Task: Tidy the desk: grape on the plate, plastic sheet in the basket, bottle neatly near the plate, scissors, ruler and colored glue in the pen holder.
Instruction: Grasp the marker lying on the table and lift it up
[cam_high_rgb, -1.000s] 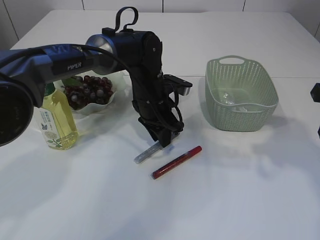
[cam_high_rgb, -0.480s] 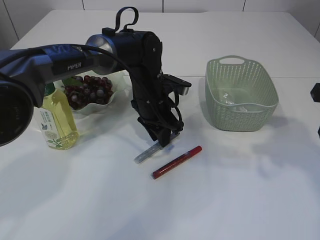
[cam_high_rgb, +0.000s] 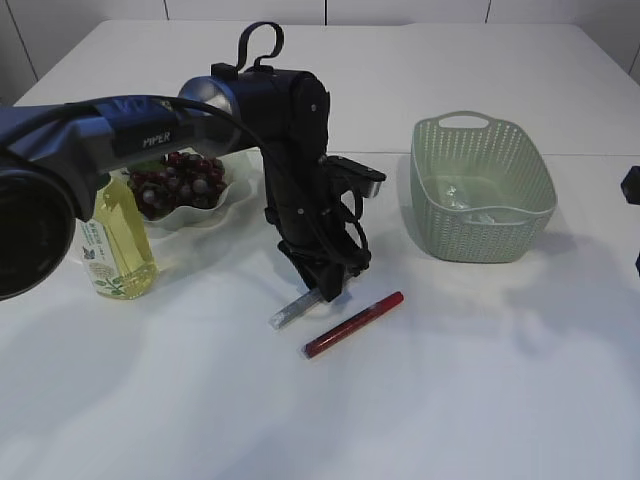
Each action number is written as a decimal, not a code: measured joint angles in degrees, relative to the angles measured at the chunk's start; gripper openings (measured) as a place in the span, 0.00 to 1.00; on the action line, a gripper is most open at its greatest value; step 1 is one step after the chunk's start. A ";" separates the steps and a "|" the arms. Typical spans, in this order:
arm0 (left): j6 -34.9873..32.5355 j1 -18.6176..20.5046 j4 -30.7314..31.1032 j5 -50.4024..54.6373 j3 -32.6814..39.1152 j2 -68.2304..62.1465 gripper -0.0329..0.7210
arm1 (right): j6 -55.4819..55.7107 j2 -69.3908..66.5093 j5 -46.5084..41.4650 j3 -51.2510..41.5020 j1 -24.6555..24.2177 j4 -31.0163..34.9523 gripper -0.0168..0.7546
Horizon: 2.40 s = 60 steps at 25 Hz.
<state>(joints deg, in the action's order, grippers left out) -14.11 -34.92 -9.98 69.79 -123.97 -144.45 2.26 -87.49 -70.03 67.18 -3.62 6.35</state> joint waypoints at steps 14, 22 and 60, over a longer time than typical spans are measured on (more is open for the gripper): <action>0.00 -0.12 2.78 0.00 0.00 -0.63 0.35 | 0.00 0.00 0.00 0.00 0.00 0.00 0.51; 0.00 -0.12 4.52 0.00 -0.20 -0.63 0.13 | 0.00 0.00 0.00 0.00 0.00 0.00 0.51; 3.44 1.34 2.26 -18.65 33.63 22.78 0.12 | 0.00 0.00 0.00 0.00 0.00 0.00 0.51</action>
<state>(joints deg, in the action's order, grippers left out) -10.68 -33.57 -7.73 51.14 -90.34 -121.66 2.26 -87.49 -70.03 67.18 -3.62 6.35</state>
